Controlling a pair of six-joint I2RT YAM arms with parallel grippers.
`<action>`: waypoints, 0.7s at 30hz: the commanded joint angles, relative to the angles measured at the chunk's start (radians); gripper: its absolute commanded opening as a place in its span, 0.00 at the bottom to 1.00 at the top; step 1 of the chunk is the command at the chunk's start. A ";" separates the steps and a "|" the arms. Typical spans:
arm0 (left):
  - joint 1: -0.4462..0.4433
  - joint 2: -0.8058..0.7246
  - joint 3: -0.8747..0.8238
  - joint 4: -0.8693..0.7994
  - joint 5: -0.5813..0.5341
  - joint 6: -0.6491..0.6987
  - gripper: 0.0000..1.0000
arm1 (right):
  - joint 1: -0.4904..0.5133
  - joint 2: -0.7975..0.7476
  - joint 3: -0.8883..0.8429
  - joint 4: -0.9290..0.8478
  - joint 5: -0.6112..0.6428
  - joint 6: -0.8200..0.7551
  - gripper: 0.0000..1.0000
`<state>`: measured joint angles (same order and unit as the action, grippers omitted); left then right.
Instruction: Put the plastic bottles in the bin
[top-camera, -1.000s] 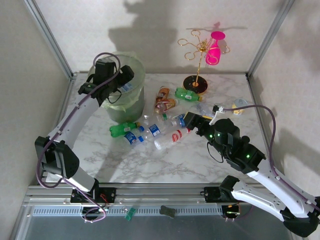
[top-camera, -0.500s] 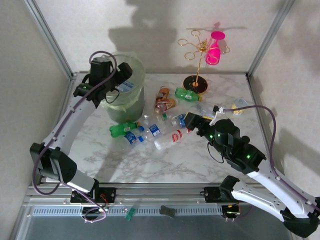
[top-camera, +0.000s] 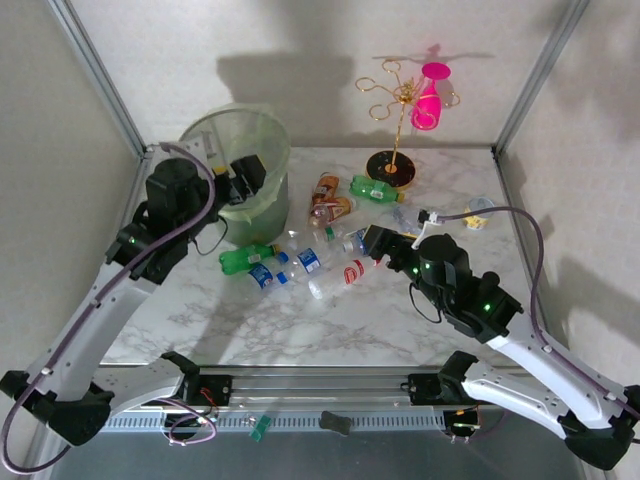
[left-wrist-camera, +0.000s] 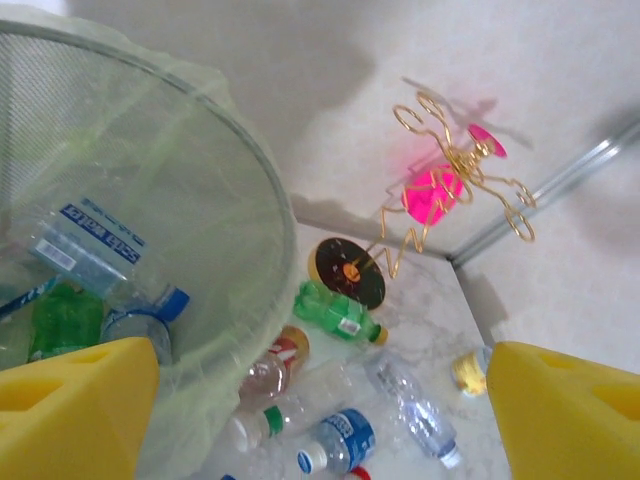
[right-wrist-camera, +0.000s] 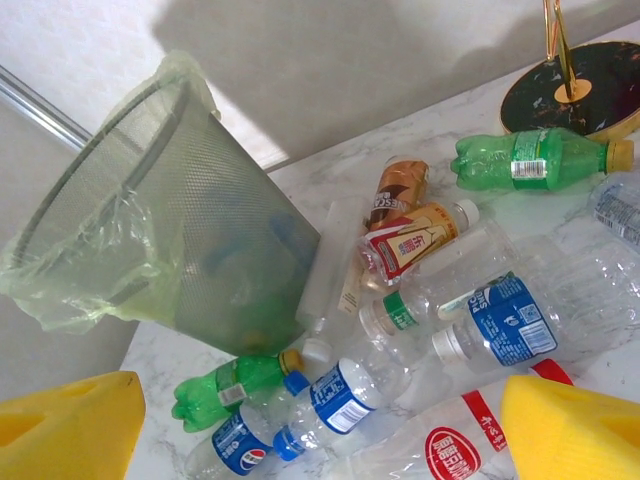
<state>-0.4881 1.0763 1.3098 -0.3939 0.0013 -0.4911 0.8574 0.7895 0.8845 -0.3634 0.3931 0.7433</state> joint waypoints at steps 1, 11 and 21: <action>-0.037 -0.056 -0.066 0.023 0.043 0.061 0.85 | 0.003 0.014 0.017 0.006 0.007 -0.024 0.92; -0.042 -0.202 -0.329 0.083 0.074 0.027 0.84 | 0.002 0.087 -0.004 -0.030 0.024 -0.002 0.92; -0.042 -0.185 -0.442 0.144 0.042 0.021 0.83 | -0.008 0.255 -0.028 -0.114 0.009 0.152 0.91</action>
<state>-0.5251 0.8909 0.8883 -0.3031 0.0589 -0.4744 0.8555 1.0176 0.8734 -0.4351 0.3981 0.8276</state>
